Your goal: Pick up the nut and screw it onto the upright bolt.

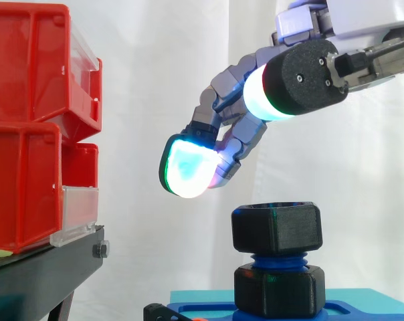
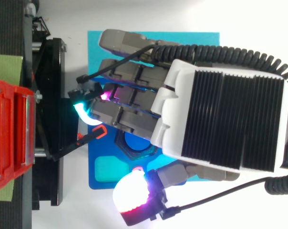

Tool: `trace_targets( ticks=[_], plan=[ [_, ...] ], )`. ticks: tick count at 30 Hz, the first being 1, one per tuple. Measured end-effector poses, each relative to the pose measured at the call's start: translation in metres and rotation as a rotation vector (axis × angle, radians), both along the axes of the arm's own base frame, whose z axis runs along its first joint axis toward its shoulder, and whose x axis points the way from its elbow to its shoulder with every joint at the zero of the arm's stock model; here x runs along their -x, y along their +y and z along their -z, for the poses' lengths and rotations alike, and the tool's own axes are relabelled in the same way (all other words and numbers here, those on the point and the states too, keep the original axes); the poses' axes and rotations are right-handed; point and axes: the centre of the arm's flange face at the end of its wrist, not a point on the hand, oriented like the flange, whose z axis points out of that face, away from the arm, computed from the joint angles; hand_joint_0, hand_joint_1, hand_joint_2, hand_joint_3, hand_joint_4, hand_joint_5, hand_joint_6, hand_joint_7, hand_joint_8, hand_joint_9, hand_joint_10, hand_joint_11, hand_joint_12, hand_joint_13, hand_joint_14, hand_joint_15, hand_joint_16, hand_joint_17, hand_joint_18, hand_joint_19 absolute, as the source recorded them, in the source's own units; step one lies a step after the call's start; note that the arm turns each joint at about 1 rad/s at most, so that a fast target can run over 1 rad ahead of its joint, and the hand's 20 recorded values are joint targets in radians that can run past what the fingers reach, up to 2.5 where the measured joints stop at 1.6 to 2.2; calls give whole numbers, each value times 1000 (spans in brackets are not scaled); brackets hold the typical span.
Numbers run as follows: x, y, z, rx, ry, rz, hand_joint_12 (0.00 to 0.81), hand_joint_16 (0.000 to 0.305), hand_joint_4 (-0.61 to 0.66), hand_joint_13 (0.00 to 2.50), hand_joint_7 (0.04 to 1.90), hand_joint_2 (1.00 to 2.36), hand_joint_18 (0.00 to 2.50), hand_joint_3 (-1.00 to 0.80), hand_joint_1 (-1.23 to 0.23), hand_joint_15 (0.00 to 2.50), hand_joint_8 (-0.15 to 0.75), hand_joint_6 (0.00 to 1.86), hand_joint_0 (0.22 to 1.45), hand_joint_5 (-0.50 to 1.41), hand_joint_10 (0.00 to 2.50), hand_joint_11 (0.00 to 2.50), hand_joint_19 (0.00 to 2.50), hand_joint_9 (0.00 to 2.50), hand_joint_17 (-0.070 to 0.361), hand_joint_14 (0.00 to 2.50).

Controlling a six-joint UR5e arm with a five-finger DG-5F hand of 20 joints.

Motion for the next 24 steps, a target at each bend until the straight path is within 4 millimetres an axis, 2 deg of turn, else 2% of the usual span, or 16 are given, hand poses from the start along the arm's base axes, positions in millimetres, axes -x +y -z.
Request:
trace_targets(
  ticks=[16, 20, 24],
  plan=[
    [7, 0, 5, -4, 57, -3, 256, 23, 213, 462, 842, 1000, 37, -500, -184, 0, 202, 503, 485, -75, 0, 0, 0, 561, 52, 0],
    [7, 0, 5, -5, 61, -3, 252, 22, 247, 479, 1037, 1000, 45, -500, -187, 0, 210, 504, 492, -53, 0, 0, 0, 570, 48, 0],
    [8, 0, 6, -4, 68, -4, 245, 20, 223, 501, 1186, 1000, 67, -500, -190, 0, 217, 504, 497, -38, 0, 0, 0, 589, 45, 0]
  ],
)
